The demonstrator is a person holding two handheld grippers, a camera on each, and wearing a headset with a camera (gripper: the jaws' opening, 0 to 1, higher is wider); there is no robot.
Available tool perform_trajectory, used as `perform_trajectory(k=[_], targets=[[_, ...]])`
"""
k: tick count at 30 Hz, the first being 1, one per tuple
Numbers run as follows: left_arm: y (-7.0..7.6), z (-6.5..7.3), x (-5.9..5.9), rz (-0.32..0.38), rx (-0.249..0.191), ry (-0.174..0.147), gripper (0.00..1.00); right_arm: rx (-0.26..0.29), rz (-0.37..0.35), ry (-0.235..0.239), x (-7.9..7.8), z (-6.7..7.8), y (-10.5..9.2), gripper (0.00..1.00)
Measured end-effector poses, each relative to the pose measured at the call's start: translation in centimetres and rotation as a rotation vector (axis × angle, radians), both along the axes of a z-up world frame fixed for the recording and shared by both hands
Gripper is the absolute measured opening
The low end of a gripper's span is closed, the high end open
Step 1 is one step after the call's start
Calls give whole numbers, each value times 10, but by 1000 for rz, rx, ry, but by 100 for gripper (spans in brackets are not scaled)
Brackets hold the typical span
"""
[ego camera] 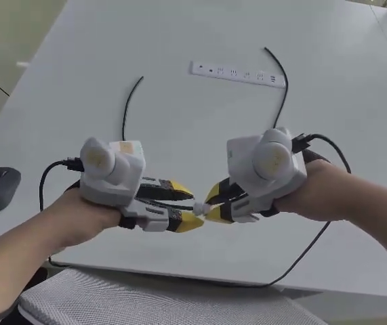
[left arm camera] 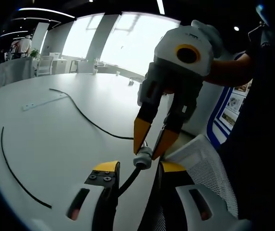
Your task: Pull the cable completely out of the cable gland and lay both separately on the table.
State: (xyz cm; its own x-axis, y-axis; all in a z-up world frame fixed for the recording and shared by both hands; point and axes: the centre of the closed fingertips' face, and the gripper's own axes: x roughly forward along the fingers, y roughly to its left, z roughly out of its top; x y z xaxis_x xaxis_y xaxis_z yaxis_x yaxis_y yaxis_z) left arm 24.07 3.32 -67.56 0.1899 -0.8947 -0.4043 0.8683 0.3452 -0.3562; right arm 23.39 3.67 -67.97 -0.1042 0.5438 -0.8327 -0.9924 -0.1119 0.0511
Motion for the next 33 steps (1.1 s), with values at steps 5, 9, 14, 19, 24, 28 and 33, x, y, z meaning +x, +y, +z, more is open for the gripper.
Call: perform_trajectory(k=[5, 9, 14, 19, 24, 28, 33], targets=[[-2, 1, -3, -23, 2, -19, 27, 0, 15, -1, -2, 0, -1, 6], [-3, 4, -3, -30, -15, -23, 20, -3, 36, -19, -3, 0, -1, 6], [-4, 5, -2, -36, -20, -31, 16, -1, 48, -33, -2, 0, -1, 7], [-5, 6, -2, -54, -14, -73, 16, 1, 58, -42, -2, 0, -1, 7], [-4, 7, -2, -53, -3, -89, 15, 14, 71, -72, -2, 1, -1, 7], [-4, 10, 1, -41, -3, -97, 15, 36, 38, -78, 1, 4, 0, 8], [-2, 15, 4, -38, -6, -128, 15, 72, 2, -67, 6, 11, -1, 8]])
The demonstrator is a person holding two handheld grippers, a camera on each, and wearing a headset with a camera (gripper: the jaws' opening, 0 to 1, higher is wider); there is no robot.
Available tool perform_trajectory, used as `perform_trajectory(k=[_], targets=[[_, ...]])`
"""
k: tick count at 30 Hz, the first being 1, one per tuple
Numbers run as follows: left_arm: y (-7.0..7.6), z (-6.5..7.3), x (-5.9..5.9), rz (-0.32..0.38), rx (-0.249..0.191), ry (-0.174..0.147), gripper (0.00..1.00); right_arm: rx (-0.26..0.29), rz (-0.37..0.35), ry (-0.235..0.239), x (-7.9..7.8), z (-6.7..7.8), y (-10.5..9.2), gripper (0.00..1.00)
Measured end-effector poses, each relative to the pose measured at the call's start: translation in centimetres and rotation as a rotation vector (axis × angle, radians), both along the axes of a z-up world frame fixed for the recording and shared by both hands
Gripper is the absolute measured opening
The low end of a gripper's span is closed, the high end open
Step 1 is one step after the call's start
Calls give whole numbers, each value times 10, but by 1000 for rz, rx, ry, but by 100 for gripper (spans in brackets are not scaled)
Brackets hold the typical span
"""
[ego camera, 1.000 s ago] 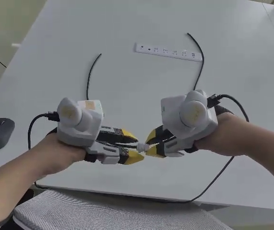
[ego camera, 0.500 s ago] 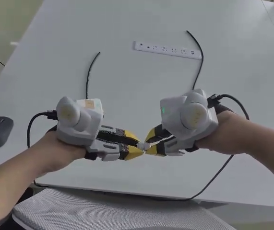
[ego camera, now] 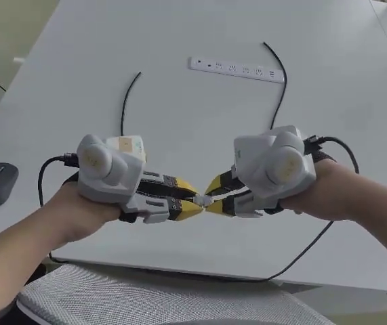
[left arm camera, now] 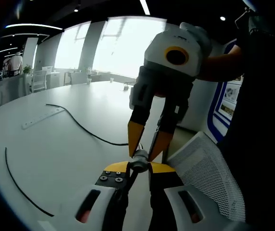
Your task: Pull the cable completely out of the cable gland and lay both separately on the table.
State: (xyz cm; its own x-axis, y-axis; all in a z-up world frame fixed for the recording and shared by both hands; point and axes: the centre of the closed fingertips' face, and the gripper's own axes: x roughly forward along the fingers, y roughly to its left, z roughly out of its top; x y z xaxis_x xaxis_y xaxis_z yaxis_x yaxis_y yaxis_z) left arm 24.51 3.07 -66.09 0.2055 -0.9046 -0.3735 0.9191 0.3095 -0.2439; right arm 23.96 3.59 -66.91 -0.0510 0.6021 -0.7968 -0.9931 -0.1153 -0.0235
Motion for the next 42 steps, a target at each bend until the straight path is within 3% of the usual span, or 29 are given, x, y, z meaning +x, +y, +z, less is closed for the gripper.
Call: perform_trajectory(k=[1, 7, 9, 11, 12, 15, 16, 21, 23, 25, 36, 42], targets=[[0, 1, 1, 1, 1, -1, 15, 8, -12, 7, 1, 1, 0, 9], [2, 4, 2, 12, -5, -9, 15, 107, -143, 175, 7, 10, -7, 12], [2, 6, 4, 18, -9, -25, 15, 160, -191, 284, 5, 16, -6, 13], [3, 7, 4, 15, -9, -32, 15, 213, -223, 333, 9, 19, -6, 14], [3, 8, 4, 12, -8, -37, 15, 229, -248, 379, 10, 20, -6, 15], [3, 10, 5, 2, -9, -49, 15, 247, -264, 402, 15, 20, -8, 15], [3, 11, 5, 1, -10, -50, 15, 262, -280, 448, 14, 22, -6, 15], [2, 16, 4, -11, -12, -61, 15, 325, -304, 570, 14, 30, -2, 13], [1, 17, 4, -14, -13, -66, 15, 324, -303, 572, 17, 28, -3, 12], [0, 18, 4, -13, -12, -70, 15, 320, -286, 627, 10, 29, -1, 13], [-2, 22, 1, -26, 8, -90, 15, 332, -269, 755, 2, 27, 1, 9], [-5, 23, 0, -33, 14, -101, 15, 342, -276, 793, 1, 29, 1, 9]])
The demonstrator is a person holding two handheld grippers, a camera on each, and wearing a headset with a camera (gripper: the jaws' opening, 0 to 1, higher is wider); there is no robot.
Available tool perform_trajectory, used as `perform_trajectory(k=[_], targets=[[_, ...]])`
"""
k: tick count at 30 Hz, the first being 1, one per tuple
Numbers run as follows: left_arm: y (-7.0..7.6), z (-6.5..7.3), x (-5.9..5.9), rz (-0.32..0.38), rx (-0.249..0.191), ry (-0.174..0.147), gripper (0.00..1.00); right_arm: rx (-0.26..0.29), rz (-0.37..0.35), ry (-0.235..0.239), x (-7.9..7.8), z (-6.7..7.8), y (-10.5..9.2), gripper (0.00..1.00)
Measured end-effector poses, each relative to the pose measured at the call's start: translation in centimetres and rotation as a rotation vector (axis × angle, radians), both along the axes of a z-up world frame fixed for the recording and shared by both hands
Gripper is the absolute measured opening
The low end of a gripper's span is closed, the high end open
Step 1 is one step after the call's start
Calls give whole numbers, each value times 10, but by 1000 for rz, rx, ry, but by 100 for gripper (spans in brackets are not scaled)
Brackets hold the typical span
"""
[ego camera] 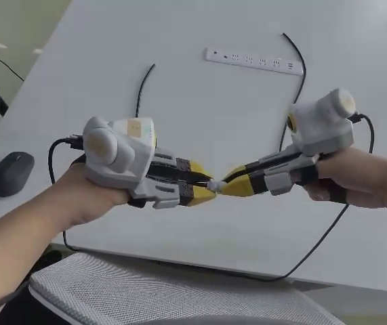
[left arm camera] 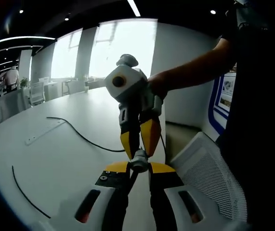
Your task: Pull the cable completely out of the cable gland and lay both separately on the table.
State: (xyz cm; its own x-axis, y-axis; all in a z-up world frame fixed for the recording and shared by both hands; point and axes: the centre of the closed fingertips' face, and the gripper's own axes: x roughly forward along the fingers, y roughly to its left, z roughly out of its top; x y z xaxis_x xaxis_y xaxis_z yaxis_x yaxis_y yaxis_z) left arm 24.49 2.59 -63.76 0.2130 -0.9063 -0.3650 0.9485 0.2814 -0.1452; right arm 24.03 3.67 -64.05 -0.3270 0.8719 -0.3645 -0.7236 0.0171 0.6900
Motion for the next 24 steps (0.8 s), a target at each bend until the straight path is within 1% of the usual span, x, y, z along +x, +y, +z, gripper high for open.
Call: perform_trajectory(k=[1, 2, 6, 8, 9, 11, 12, 13, 14, 18, 19, 20, 21, 23, 24], targets=[[0, 0, 0, -2, 2, 1, 15, -2, 2, 2, 0, 0, 0, 9], [-1, -1, -1, -6, 7, 7, 15, -6, 10, -6, -2, -1, 0, 9], [-1, -3, -2, -6, 19, 7, 15, -16, 20, -50, -2, -3, 0, 8], [0, -4, -1, -3, 21, 11, 15, -20, 25, -97, -1, -4, 1, 7], [0, -4, -1, -1, 22, 14, 15, -21, 33, -141, 0, -4, 1, 7], [1, -4, -2, -1, 20, 28, 15, -30, 38, -163, -2, -4, 1, 7], [1, -4, -2, 0, 18, 36, 15, -32, 45, -199, -2, -4, 1, 7], [1, -4, -2, 0, 17, 38, 15, -34, 50, -217, -3, -4, 1, 7], [1, -5, -2, 0, 15, 48, 15, -39, 58, -249, -3, -5, 1, 7], [1, -4, -4, -4, 8, 67, 15, -53, 73, -350, -5, -5, 1, 7], [1, -4, -4, -3, 4, 72, 15, -53, 76, -384, -5, -4, 0, 7], [1, -3, -4, -1, 0, 77, 15, -55, 77, -428, -4, -3, 0, 7], [1, -2, -4, 2, -10, 89, 15, -56, 77, -450, -5, -2, 0, 7], [2, -2, -2, 10, -26, 104, 15, -60, 81, -519, -4, -1, -1, 7], [2, -2, -1, 14, -33, 115, 15, -67, 92, -582, -4, 0, -1, 7]])
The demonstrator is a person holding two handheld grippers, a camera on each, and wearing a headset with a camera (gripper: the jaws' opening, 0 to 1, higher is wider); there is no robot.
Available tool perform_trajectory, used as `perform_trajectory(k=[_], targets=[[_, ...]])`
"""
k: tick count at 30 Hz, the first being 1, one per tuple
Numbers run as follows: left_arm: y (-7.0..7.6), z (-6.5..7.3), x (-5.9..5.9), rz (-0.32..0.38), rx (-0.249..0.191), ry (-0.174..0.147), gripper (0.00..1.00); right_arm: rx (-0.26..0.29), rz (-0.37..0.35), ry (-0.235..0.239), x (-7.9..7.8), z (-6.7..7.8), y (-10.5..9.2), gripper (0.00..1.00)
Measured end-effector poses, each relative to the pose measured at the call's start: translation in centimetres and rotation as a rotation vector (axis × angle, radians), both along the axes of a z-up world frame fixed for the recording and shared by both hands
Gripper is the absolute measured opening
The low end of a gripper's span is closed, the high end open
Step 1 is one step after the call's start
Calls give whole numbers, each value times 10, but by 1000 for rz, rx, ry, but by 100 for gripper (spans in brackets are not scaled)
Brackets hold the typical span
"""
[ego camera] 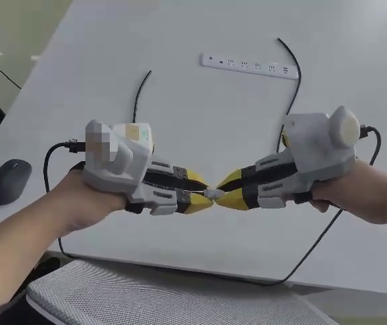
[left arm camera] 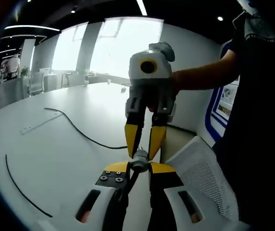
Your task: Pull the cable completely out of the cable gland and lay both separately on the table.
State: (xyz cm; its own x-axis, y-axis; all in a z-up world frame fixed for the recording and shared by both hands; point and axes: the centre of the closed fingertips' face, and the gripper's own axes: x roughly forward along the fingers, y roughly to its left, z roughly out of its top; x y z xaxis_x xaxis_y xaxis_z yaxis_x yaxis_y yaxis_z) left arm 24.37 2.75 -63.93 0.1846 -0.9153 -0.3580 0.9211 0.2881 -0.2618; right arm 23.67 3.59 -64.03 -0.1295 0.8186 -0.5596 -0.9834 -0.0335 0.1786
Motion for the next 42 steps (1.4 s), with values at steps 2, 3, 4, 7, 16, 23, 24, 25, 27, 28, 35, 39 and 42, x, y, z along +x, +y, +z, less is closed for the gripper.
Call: perform_trajectory(k=[2, 3, 4, 7, 16, 23, 24, 25, 27, 28, 35, 39, 42], targets=[[0, 0, 1, 6, -10, 24, 15, -20, 5, -78, -1, 0, -1, 7], [0, 0, 1, 2, -15, 30, 15, -24, 12, -112, -1, 0, 0, 7], [0, 0, 0, 4, -18, 37, 15, -37, 17, -166, -1, 0, -1, 7], [-2, 0, 0, 4, -23, 50, 15, -57, 21, -256, -2, -1, -2, 7], [-5, -5, 1, 10, -21, 84, 15, -131, 40, -495, 0, -9, -6, 7], [-6, -6, 1, 3, -17, 80, 15, -142, 32, -534, 2, -9, -8, 8], [-7, -6, 1, 1, -16, 79, 15, -142, 26, -528, 3, -9, -8, 8], [-7, -6, 1, -1, -16, 77, 15, -140, 22, -522, 3, -9, -9, 8], [-7, -6, 1, -9, -11, 70, 15, -133, 18, -503, 3, -9, -9, 8], [-8, -6, 1, -11, -12, 61, 15, -129, 10, -492, 4, -9, -10, 8], [-8, -5, 0, -16, -13, 49, 15, -45, -104, -251, 5, -2, -13, 11], [-7, -4, -1, -22, -11, 36, 15, -6, -135, -53, 7, 3, -18, 12], [-6, -3, -1, -29, -9, 18, 15, 48, -178, 158, 9, 10, -16, 17]])
